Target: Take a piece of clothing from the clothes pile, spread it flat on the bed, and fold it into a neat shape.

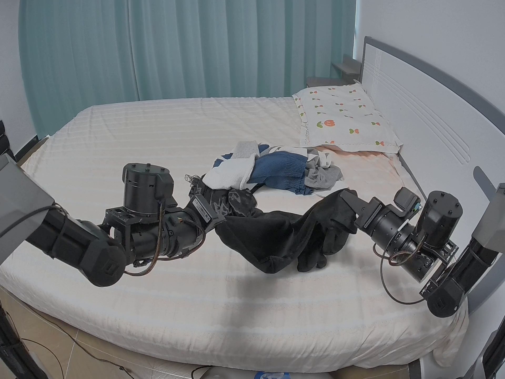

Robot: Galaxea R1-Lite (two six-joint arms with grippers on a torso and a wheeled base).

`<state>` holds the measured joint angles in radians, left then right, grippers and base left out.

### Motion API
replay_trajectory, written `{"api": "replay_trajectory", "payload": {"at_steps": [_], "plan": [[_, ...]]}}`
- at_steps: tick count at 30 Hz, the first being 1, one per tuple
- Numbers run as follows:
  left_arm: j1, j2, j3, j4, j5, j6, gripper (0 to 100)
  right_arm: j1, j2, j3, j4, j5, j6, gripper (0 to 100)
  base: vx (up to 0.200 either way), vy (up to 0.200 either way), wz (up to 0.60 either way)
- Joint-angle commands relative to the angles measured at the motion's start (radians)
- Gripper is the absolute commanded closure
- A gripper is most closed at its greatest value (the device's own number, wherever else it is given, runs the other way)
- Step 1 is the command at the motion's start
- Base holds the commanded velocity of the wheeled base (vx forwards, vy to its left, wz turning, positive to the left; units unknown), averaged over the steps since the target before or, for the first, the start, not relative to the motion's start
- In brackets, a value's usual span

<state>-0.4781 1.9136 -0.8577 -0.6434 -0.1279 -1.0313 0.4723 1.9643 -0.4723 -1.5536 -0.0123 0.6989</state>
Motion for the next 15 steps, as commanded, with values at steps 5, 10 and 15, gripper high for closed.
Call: {"api": "replay_trajectory", "payload": {"at_steps": [5, 10, 15], "plan": [[-0.005, -0.056, 0.085, -0.059, -0.012, -0.096, 100, 0.028, 0.088, 0.061, -0.011, 0.008, 0.05, 100, 0.0, 0.0, 0.0], [-0.005, -0.028, 0.088, -0.067, -0.012, -0.105, 100, 0.04, 0.079, 0.064, -0.011, -0.006, 0.091, 100, 0.0, 0.0, 0.0], [-0.005, -0.013, 0.083, -0.068, -0.013, -0.125, 100, 0.058, 0.061, 0.074, -0.011, -0.008, 0.091, 100, -0.04, 0.0, 0.0]]}}
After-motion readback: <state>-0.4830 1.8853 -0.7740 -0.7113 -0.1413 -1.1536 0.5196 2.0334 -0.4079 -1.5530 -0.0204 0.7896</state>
